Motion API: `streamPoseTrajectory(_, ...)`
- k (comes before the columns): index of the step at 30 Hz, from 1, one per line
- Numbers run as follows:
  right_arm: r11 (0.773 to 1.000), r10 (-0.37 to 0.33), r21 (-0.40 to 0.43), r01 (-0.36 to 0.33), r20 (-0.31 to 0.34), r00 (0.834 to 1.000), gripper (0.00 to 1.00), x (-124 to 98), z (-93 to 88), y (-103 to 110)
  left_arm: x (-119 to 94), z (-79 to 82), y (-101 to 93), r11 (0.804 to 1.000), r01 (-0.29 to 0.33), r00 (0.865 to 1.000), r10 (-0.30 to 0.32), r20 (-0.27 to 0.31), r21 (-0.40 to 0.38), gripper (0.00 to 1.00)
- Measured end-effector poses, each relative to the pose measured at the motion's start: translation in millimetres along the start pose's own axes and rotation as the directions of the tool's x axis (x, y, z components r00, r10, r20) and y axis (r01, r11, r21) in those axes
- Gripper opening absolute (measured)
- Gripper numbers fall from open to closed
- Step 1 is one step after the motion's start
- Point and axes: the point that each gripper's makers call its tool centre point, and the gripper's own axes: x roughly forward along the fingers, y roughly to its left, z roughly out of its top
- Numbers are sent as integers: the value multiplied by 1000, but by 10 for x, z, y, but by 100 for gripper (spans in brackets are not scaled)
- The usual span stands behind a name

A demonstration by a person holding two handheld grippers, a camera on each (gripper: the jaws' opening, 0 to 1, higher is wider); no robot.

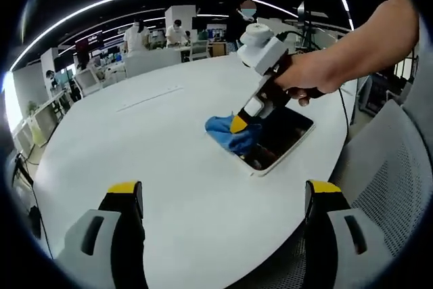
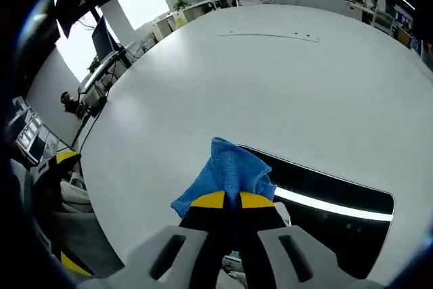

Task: Wipe the mirror surface with the cleaning cloth until all visible marks leave the cleaned area.

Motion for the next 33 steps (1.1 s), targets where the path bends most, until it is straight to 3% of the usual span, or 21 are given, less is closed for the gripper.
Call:
streamPoseTrajectory(3,1000,-1,6,1,1,1000,0,-7,-18,24,-28,56,4,1000,-6,1000,6,25,-6,99)
streamPoseTrajectory(8,1000,16,-6,-16,-31,999,0,-31,-79,89,-18,25,-15,1000,-7,1000,7,9,12,99)
streamPoseTrajectory(20,999,41,-10,-41,-13,999,0,-38,-82,69,-8,-24,-12,1000,-6,1000,7,-7,18,99)
streamPoseTrajectory(24,996,7,-84,-9,-23,1000,0,-109,-132,-42,-9,-27,-17,1000,-7,1000,7,-8,24,99)
streamPoseTrajectory(33,1000,4,-24,-4,-19,1000,0,-220,-203,-281,-12,-27,-4,1000,-14,1000,15,-8,24,99)
